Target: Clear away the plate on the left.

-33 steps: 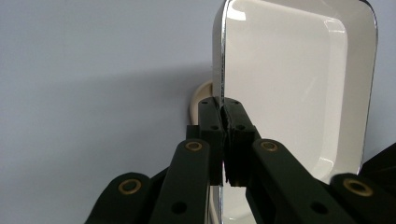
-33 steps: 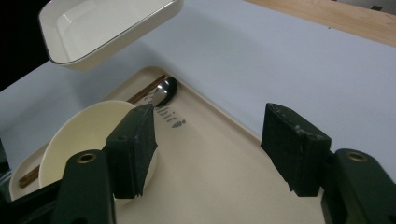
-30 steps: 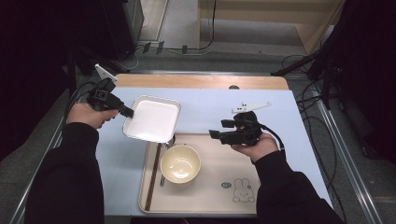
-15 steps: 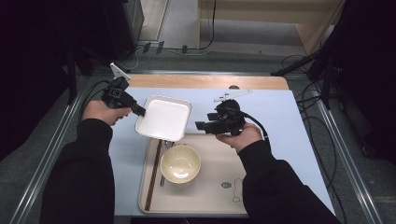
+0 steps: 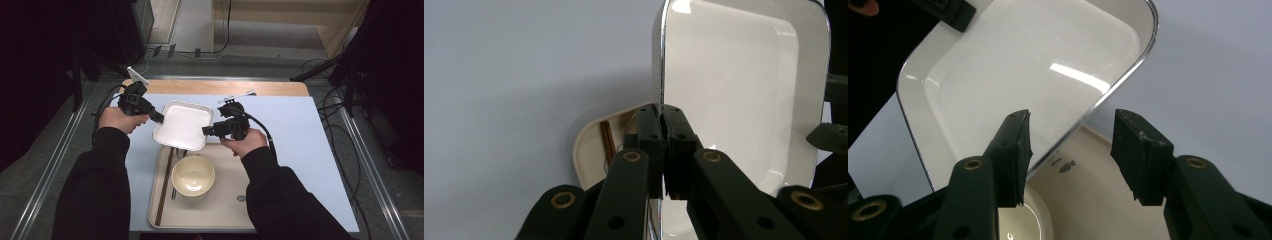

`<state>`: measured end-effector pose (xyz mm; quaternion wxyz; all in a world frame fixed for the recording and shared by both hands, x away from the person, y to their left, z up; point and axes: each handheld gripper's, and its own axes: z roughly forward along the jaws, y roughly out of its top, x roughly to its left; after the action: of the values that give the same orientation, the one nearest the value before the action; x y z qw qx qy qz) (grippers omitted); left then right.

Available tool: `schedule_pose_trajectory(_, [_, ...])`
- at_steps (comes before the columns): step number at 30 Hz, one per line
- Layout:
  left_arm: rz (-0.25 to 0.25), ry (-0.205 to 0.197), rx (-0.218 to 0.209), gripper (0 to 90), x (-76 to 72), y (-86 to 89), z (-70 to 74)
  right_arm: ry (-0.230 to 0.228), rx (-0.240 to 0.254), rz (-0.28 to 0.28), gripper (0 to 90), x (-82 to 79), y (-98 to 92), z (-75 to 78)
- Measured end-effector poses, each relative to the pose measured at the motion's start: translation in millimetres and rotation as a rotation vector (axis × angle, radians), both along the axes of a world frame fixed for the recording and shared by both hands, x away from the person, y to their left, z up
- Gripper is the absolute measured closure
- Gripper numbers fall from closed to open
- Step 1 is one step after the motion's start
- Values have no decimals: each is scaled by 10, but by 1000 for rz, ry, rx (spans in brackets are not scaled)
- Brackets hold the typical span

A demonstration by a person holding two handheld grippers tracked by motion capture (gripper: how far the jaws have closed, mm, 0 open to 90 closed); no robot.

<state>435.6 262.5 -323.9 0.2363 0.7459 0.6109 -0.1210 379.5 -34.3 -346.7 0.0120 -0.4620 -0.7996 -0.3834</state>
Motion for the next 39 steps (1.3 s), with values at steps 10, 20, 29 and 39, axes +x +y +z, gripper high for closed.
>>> schedule_pose_trajectory(10, [-18, -16, 20, 895, -8, -80, 4, 91, -11, -47, 617, 86, 61, -72])
schedule_pose_trajectory(20, [-55, -53, 11, 886, -44, -154, 56, 103, 17, -173, 816, 176, -47, -24])
schedule_pose_trajectory(29, [-79, -79, 4, 872, -53, -207, 68, 113, 47, -229, 860, 285, -137, 47])
schedule_pose_trajectory(39, [-86, -143, -36, 624, -88, -190, 125, 129, 49, -235, 861, 339, -211, 90])
